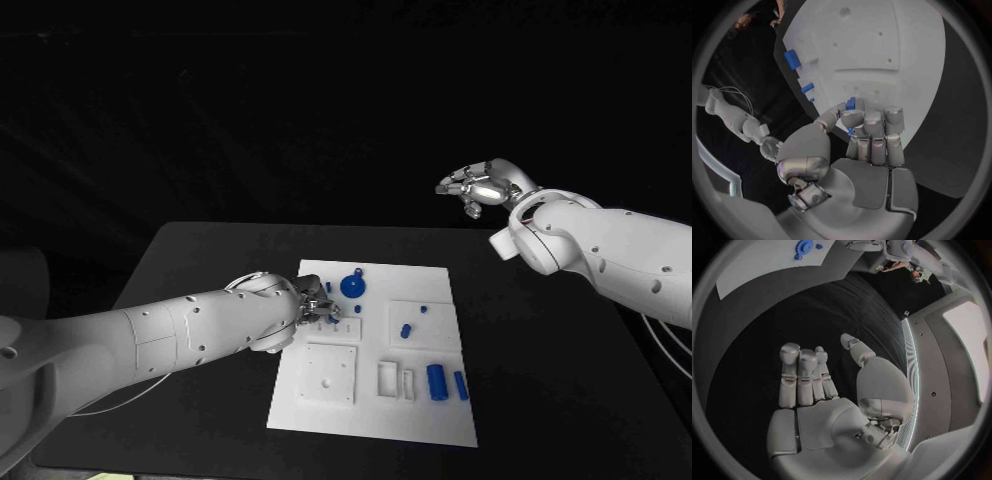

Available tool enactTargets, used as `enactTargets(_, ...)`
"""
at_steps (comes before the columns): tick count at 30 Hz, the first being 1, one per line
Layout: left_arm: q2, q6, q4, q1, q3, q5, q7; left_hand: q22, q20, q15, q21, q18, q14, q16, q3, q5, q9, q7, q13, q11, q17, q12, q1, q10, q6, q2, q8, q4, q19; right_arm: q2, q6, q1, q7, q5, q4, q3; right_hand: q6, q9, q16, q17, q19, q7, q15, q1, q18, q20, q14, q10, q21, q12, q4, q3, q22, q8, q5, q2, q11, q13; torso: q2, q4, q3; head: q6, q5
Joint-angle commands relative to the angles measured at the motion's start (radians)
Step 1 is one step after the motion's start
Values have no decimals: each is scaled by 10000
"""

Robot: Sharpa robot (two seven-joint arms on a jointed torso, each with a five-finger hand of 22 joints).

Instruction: Assemble the parts on the task board

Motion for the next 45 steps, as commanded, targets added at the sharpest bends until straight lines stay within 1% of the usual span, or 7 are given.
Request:
enactTargets(1,47,45,42,-25,5,-273,156,141,-742,-434,57,196,329,57,58,-32,518,-881,-11,-271,-16,42,64,-214,1246,82,27,-12,-30,11,60,4,86,-28,25,7,48,-11,-51,-12,-3,116,23,-35,695,10,-14,-61,-64,-30,-43,-18,-9,-56,72,45,9,-14,0,7,1,-20,-12)
enactTargets(9,44,67,21,-56,5,-307,142,143,-740,-430,57,194,322,57,66,-47,531,-878,-27,-268,-25,50,58,-220,1237,71,11,-7,-37,26,86,4,79,-38,28,9,46,-13,-54,-15,-3,118,25,-37,695,10,-15,-65,-70,-31,-45,-17,-9,-58,80,48,11,-20,7,-3,4,-30,3)
enactTargets(13,48,124,30,-72,5,-307,135,144,-738,-426,58,193,316,59,75,-75,541,-873,-40,-263,-34,59,56,-223,1223,67,-8,-1,-43,33,103,4,73,-38,28,9,47,-14,-55,-16,-2,118,26,-39,695,9,-15,-66,-73,-31,-45,-16,-10,-58,83,50,11,-23,3,-2,-7,-28,-3)
enactTargets(17,59,180,34,-91,5,-307,132,145,-738,-425,58,192,315,60,79,-83,545,-872,-45,-262,-37,62,57,-224,1222,67,-13,-1,-45,36,116,3,68,-38,25,9,48,-15,-55,-17,-1,118,26,-39,695,9,-15,-67,-75,-30,-46,-15,-10,-58,86,52,12,-25,5,3,-3,-32,-8)
enactTargets(23,71,279,9,-129,5,-298,137,146,-737,-423,59,191,312,61,84,-93,552,-870,-52,-260,-42,68,57,-225,1220,62,-20,-1,-47,44,125,3,69,-38,27,9,50,-15,-55,-18,0,118,26,-40,695,8,-14,-67,-78,-29,-47,-14,-10,-58,89,56,12,-28,4,3,-8,-58,-21)
enactTargets(28,84,259,-34,-161,5,-266,133,148,-734,-420,61,188,309,63,81,-113,562,-866,-64,-256,-49,77,40,-226,1221,56,-32,16,-51,57,130,3,71,-38,26,9,53,-16,-55,-19,3,119,26,-42,695,8,-12,-66,-81,-27,-48,-14,-9,-58,92,59,12,-31,9,5,-11,-51,-20)
enactTargets(45,98,453,-65,-183,5,-264,97,153,-731,-409,67,186,292,74,92,-295,612,-858,-125,-247,-87,116,24,-240,1222,30,-88,42,-69,80,147,3,70,-38,30,9,57,-19,-54,-22,11,119,26,-48,695,6,-7,-65,-87,-22,-52,-15,-8,-58,101,64,12,-40,5,-1,-1,-86,-11)
